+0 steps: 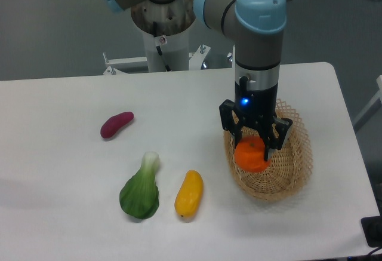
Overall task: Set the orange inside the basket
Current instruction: 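Lower the held orange into the wicker basket with the gripper, then open the gripper to release the orange and lift away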
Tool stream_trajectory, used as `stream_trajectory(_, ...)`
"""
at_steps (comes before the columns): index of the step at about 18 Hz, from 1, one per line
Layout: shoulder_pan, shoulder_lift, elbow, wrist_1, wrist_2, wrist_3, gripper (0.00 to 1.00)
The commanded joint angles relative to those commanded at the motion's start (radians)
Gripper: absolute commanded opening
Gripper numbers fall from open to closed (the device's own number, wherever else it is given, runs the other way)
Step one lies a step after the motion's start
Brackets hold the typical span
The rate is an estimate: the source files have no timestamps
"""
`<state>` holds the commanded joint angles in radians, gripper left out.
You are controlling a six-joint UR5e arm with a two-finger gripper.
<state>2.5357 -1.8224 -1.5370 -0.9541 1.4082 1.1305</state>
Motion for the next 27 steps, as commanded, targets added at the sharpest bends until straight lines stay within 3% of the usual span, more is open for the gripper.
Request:
stream_trajectory(9,0.014,0.008,-0.031,0.003,0.003,0.041,0.57)
stream_trajectory(17,0.096,0.008,-0.106,0.011,0.006,0.233,0.57)
stream_trajectory(22,0.167,-0.032,-0.156,0.021,0.014,0.305,0.57)
stream_trajectory(27,0.207,-0.083,-0.199,0.055,0.061,0.489,0.56)
